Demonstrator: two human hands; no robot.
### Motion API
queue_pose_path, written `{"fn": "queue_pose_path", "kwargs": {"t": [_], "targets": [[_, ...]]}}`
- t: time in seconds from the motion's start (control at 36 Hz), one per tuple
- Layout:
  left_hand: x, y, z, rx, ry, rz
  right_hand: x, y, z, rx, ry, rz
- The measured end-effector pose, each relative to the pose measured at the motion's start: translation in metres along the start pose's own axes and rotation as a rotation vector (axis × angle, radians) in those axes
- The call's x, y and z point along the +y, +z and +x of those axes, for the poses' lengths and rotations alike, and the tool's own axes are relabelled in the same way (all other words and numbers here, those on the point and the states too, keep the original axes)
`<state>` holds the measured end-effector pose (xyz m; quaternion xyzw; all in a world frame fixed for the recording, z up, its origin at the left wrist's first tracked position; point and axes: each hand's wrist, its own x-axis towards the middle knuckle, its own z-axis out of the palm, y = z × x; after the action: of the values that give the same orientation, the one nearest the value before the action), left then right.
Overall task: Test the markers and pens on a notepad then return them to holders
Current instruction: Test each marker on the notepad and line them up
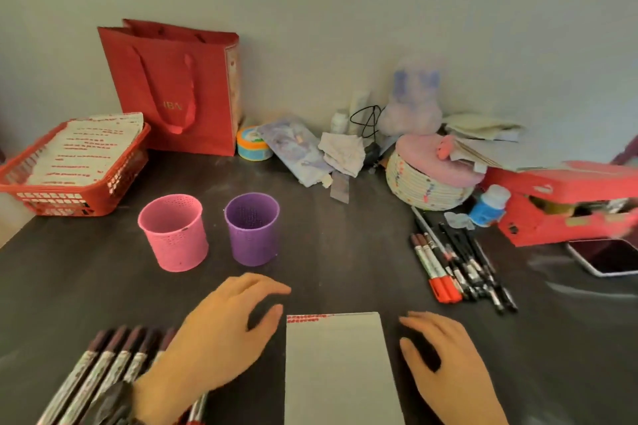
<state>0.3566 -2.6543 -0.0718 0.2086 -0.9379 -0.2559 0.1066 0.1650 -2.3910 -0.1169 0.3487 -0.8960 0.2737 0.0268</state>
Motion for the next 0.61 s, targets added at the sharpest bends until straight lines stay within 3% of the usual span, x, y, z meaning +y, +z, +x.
{"fn": "queue_pose_path", "kwargs": {"t": [0.11,0.25,0.44,0.61], "targets": [[0.043,0.04,0.054,-0.152,0.123,0.02,0.016,0.004,-0.012,0.065,-0.043,-0.012],[0.092,0.086,0.108,-0.243,0.269,0.116,0.017,0.002,-0.011,0.014,0.01,0.02],[0.14,0.123,0.152,-0.209,0.458,0.272,0.021,0.001,-0.008,-0.021,0.068,0.084],[0.143,0.133,0.162,-0.174,0.392,0.195,0.023,0.001,-0.008,-0.023,0.079,0.091]]}}
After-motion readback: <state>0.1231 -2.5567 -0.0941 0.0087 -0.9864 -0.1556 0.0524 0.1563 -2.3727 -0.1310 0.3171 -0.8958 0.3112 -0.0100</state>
